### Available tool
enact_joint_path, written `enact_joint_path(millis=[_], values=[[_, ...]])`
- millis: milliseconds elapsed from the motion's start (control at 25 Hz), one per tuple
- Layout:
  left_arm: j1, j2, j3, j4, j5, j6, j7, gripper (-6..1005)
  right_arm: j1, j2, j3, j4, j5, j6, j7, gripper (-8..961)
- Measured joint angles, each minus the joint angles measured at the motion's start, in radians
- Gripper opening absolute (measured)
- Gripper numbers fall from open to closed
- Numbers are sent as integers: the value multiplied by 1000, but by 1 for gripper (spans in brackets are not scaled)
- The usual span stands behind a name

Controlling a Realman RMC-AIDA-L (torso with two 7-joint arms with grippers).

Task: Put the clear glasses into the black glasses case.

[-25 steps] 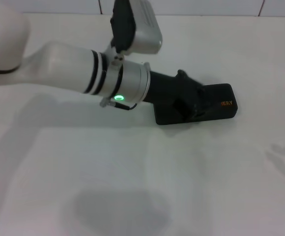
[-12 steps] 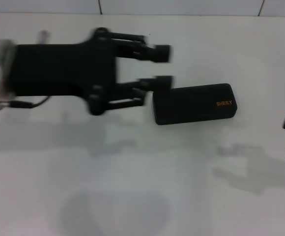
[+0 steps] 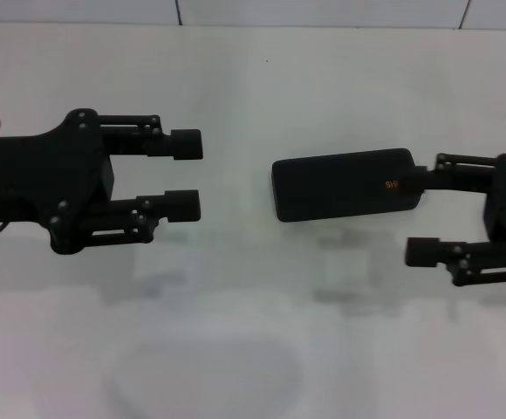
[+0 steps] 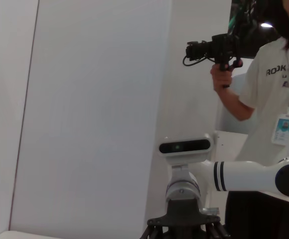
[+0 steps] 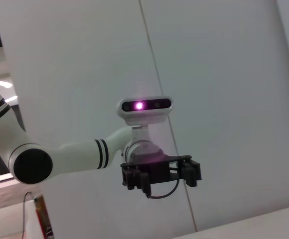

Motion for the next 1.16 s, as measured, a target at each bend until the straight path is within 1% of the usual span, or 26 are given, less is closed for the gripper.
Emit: enact_joint_path(millis=[40,200,400,440,600,840,1160], values=[[4,1,0,-1,0,0,6,564,5,0,-10,0,4,5,0,777],[10,10,-4,-11,0,2,15,571,25,0,-52,0,40,20,-2,777],[4,20,-5,-54,0,2,35,571,39,0,-95,2,73,33,-18,777],[-3,30,-5,-88,0,3,44,571,42,1,-106,5,80,36,-25,777],[-7,40,-4,-117,0,3,52,570,45,3,-153,9,100,64,-40,777],[-3,46,-6,-126,7,4,58,570,46,3,-213,10,102,115,-50,777],[2,44,-6,-127,49,4,63,571,43,3,-229,20,131,116,-58,777]])
